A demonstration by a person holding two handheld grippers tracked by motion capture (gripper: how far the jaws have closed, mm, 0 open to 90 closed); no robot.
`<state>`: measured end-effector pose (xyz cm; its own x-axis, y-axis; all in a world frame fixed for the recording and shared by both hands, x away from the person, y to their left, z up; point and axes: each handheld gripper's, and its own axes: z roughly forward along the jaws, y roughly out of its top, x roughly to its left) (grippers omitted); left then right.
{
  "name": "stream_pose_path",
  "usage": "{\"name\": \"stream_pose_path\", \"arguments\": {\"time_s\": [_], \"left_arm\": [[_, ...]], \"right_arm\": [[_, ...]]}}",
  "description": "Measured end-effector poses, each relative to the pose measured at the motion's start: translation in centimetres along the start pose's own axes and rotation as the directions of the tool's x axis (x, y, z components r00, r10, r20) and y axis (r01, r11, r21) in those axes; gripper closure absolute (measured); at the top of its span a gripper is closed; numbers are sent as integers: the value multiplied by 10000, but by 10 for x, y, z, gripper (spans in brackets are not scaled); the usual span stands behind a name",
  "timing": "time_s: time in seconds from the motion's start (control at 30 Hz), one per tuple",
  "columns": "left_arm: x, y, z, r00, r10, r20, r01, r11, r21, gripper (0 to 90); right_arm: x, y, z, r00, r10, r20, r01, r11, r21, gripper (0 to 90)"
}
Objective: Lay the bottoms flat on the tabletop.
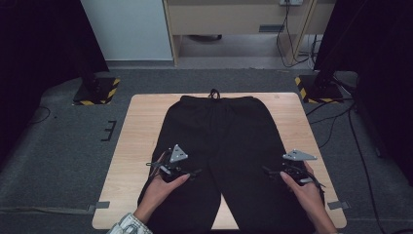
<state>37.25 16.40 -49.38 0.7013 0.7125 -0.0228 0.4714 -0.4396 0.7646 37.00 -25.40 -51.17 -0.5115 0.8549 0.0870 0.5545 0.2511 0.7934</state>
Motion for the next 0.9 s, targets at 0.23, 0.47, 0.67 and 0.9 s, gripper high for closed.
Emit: {"name": "stream_pose_path", "arguments": {"time_s": [0.23, 0.47, 0.67, 0.9], "left_arm": [[14, -14, -18, 9990, -285, -356, 285, 9996, -3, 82], [26, -30, -35, 9978, -400, -528, 410, 9990, 176, 59], [46, -42, -50, 9920, -948, -834, 953, 9954, 28, 54], [78, -65, -72, 9764, -1438, -1610, 1445, 9895, -75, 55]], "right_arm": [[-7, -12, -11, 9990, -61, 438, 43, 9992, 395, 87], [-21, -19, -21, 9972, -196, 725, 145, 9974, 701, 87], [-37, -25, -30, 9952, 105, 977, -177, 9972, 730, 81], [-55, -30, -34, 9886, 553, 1402, -660, 9952, 729, 76]]}}
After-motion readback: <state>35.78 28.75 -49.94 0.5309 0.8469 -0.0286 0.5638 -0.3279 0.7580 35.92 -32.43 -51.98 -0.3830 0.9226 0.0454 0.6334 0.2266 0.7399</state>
